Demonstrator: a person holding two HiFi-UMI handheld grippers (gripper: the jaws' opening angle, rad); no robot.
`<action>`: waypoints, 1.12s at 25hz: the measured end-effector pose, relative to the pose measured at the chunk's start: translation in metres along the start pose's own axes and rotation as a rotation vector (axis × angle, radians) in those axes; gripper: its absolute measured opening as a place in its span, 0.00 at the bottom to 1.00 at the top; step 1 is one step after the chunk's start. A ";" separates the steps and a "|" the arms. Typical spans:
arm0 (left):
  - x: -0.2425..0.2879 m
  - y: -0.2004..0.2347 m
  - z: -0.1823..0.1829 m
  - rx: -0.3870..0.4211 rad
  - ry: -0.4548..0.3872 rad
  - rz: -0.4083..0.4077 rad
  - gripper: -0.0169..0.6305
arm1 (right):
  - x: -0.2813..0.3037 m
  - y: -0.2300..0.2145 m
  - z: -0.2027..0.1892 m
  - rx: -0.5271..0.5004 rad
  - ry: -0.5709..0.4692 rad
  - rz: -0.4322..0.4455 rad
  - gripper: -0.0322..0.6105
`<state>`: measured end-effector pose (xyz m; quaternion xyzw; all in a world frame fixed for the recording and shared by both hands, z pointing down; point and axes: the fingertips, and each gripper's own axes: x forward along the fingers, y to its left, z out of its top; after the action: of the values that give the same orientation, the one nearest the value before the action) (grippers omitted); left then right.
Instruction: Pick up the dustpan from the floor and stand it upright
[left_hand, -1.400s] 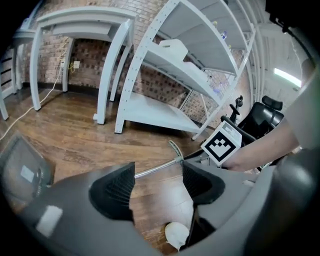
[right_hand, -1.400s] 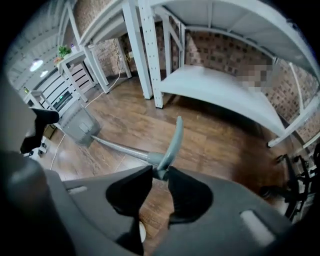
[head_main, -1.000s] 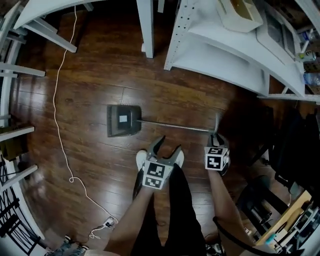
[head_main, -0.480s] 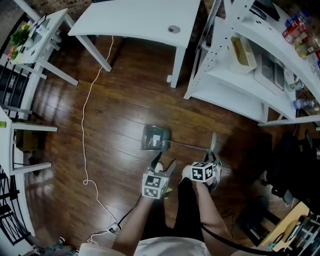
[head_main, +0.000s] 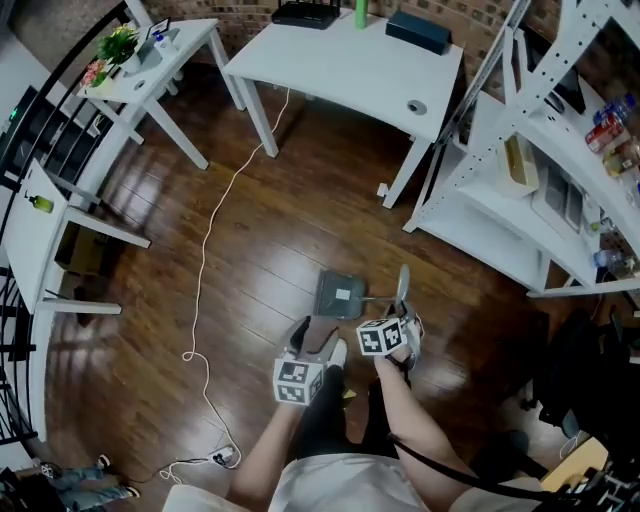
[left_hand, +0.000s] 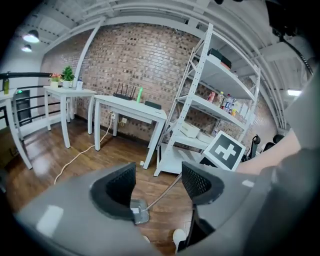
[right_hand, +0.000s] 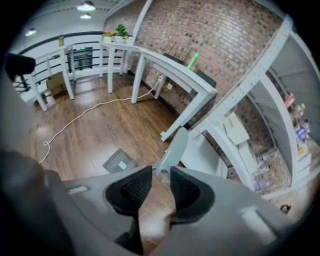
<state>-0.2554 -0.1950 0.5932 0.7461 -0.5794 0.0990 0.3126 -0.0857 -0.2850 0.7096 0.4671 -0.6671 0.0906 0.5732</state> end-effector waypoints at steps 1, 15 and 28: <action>-0.008 0.009 0.002 -0.003 -0.011 0.009 0.50 | -0.002 0.011 0.011 -0.036 -0.015 0.019 0.20; -0.103 -0.045 0.053 0.166 -0.205 0.033 0.53 | -0.223 -0.002 0.046 0.370 -0.713 0.427 0.46; -0.271 -0.248 0.065 0.240 -0.489 0.059 0.54 | -0.443 -0.066 -0.111 0.312 -1.013 0.350 0.69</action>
<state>-0.1235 0.0180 0.3166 0.7625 -0.6431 -0.0072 0.0695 -0.0037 -0.0185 0.3417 0.4138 -0.9056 0.0462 0.0813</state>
